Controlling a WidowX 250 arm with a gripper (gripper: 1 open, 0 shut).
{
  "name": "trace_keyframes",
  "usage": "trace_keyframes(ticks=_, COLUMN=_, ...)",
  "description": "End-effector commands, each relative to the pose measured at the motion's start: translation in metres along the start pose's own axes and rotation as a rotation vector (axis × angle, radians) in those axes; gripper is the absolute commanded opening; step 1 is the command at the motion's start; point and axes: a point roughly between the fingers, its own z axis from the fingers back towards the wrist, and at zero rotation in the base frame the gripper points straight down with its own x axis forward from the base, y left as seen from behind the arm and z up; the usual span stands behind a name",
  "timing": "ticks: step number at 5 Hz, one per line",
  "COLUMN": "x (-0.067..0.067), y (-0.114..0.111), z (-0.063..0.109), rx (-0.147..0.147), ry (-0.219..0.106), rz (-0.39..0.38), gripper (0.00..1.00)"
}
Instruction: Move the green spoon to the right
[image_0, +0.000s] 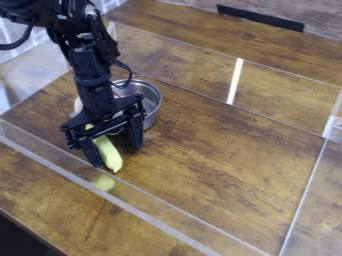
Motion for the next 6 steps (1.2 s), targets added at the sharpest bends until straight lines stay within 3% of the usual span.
trace_keyframes(ticks=1, x=0.004, y=0.005, z=0.011, rx=-0.012, ry=0.002, rz=0.017, gripper=1.0)
trace_keyframes(ticks=3, x=0.007, y=0.008, z=0.017, rx=-0.006, ry=0.027, rz=0.025, gripper=1.0)
trace_keyframes(ticks=5, x=0.031, y=0.014, z=0.022, rx=-0.015, ry=0.047, rz=0.127, gripper=1.0)
trace_keyframes(ticks=6, x=0.027, y=0.013, z=0.018, rx=-0.011, ry=0.052, rz=0.151, gripper=1.0)
